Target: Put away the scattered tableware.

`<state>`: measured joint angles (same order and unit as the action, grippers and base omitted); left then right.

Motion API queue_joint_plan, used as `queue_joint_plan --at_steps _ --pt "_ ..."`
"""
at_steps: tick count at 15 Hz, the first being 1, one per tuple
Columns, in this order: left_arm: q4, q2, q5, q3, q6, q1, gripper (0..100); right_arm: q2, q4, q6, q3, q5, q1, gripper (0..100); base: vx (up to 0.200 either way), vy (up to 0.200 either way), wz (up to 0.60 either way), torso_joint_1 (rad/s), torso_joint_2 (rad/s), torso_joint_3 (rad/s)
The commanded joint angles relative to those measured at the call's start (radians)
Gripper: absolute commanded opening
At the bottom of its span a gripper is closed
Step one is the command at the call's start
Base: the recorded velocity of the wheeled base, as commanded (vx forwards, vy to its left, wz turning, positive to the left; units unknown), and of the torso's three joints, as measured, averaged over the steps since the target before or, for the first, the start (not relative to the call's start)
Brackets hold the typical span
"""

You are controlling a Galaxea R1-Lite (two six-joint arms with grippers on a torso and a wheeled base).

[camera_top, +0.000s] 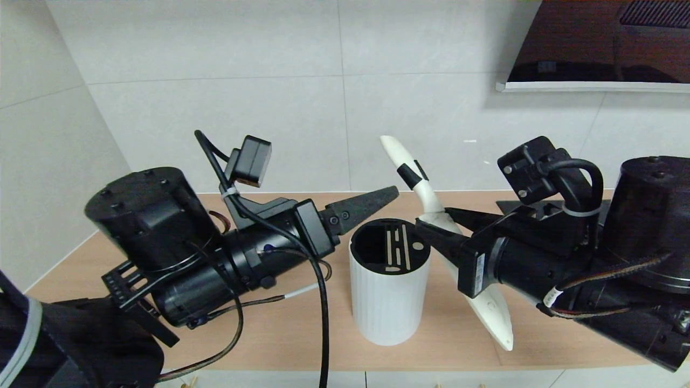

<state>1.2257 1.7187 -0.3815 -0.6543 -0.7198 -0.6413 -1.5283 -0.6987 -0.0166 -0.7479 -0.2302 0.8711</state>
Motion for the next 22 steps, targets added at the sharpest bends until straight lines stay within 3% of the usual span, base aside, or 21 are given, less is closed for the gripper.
queue_joint_plan --at_steps 1,4,5,21,22 --pt "0.0 0.035 0.0 -0.004 -0.009 -0.009 100 0.004 -0.002 0.003 0.012 0.002 0.009 0 0.0 0.0 0.0 0.0 0.0 0.0" --pt "0.0 0.038 0.03 -0.028 -0.064 -0.024 100 0.004 -0.002 0.004 0.025 0.002 0.066 0 0.0 0.0 0.0 0.0 0.0 0.0" --pt "0.0 0.044 0.042 -0.038 -0.067 -0.031 100 0.002 -0.002 0.004 0.03 0.002 0.078 0 0.0 0.0 0.0 0.0 0.0 0.0" --pt "0.0 0.073 0.073 -0.044 -0.07 -0.064 100 -0.032 -0.027 0.004 0.045 0.002 0.112 0 0.0 0.0 0.0 0.0 0.0 0.0" --pt "0.0 0.073 0.076 -0.045 -0.07 -0.063 0 -0.032 -0.027 0.004 0.045 0.002 0.112 0 0.0 0.0 0.0 0.0 0.0 0.0"
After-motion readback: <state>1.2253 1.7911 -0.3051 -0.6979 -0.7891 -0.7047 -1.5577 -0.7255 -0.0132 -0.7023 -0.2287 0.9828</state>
